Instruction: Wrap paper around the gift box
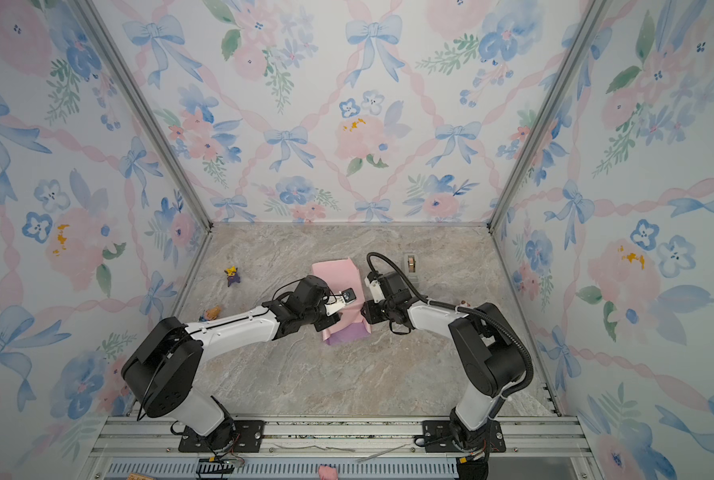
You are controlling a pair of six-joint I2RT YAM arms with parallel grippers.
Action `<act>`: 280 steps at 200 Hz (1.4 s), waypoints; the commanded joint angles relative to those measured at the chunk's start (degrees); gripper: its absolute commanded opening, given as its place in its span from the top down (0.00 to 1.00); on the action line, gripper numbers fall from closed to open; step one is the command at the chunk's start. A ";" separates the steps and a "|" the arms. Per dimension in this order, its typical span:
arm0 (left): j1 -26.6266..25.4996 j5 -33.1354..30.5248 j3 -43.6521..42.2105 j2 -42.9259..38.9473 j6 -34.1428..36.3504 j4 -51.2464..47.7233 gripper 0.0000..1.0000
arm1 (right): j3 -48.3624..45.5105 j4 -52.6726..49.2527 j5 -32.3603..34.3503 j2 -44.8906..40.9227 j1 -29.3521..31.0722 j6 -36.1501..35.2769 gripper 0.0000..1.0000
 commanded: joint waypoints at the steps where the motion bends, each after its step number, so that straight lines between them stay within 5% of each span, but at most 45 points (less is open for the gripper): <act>1: -0.28 0.73 -0.22 -1.10 -1.72 2.75 0.45 | -0.95 2.36 1.52 0.90 0.83 -0.34 0.67; 75: -0.20 -4.57 -0.36 1.62 0.33 3.46 0.42 | -1.67 2.45 2.89 1.21 1.43 -0.87 0.80; 113: -0.14 -4.61 -1.11 2.45 1.06 2.93 0.48 | -2.50 4.56 3.94 0.90 1.67 -1.11 0.59; 144: -0.18 -3.63 -1.43 2.22 1.34 3.00 0.49 | -1.05 5.22 3.99 2.48 1.71 -2.20 0.58; 220: -0.18 -2.84 -1.25 1.99 1.17 3.13 0.51 | -1.38 5.61 6.51 4.47 1.87 -2.58 0.85; 254: -0.18 -3.07 -1.27 2.07 1.17 3.32 0.51 | -2.64 6.93 5.76 3.42 2.06 -2.43 0.66; 280: -0.21 -2.78 -1.33 1.84 1.00 3.35 0.51 | -1.62 7.03 5.75 4.27 2.06 -2.30 0.67</act>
